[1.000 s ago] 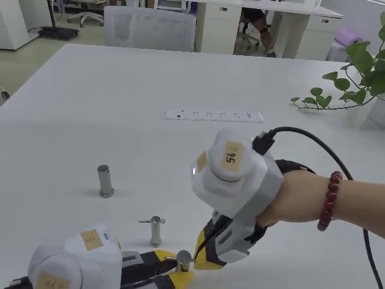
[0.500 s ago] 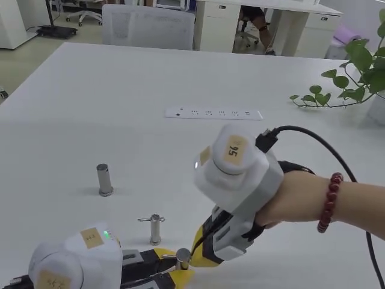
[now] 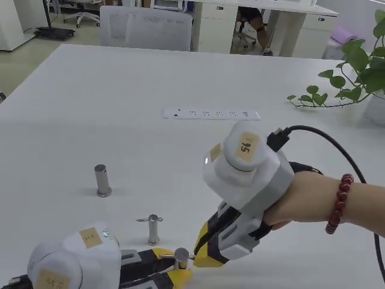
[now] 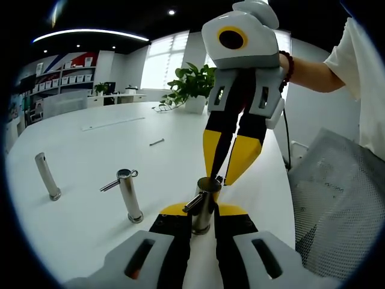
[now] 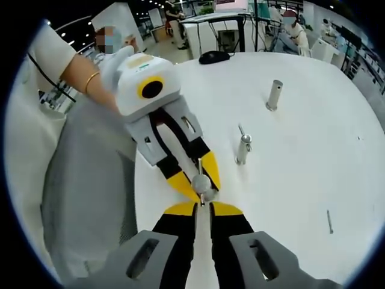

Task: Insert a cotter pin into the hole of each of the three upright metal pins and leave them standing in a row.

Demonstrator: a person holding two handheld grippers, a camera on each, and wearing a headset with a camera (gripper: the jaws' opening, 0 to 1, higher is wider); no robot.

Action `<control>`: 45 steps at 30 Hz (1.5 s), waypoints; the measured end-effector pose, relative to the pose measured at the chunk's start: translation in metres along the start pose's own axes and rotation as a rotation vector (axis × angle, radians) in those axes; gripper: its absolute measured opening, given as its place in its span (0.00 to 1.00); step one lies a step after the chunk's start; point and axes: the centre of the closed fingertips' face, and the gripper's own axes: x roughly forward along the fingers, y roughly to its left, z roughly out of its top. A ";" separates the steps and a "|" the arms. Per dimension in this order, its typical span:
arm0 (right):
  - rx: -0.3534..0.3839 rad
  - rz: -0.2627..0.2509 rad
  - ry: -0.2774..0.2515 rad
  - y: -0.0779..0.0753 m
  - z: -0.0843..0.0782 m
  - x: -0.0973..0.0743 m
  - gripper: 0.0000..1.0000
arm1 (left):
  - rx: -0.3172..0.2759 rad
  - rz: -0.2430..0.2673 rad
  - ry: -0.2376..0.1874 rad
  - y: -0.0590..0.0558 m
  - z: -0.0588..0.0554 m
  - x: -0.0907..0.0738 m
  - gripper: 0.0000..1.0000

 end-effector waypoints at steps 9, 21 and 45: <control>-0.047 -0.006 -0.015 0.000 0.003 0.002 0.05 | 0.003 -0.001 0.000 0.000 0.000 0.000 0.12; -0.063 -0.008 -0.018 0.000 0.006 0.005 0.05 | 0.004 0.000 -0.003 0.001 -0.001 0.001 0.12; -0.017 -0.021 -0.044 0.000 0.005 0.008 0.17 | -0.012 0.010 -0.005 0.003 0.000 -0.001 0.17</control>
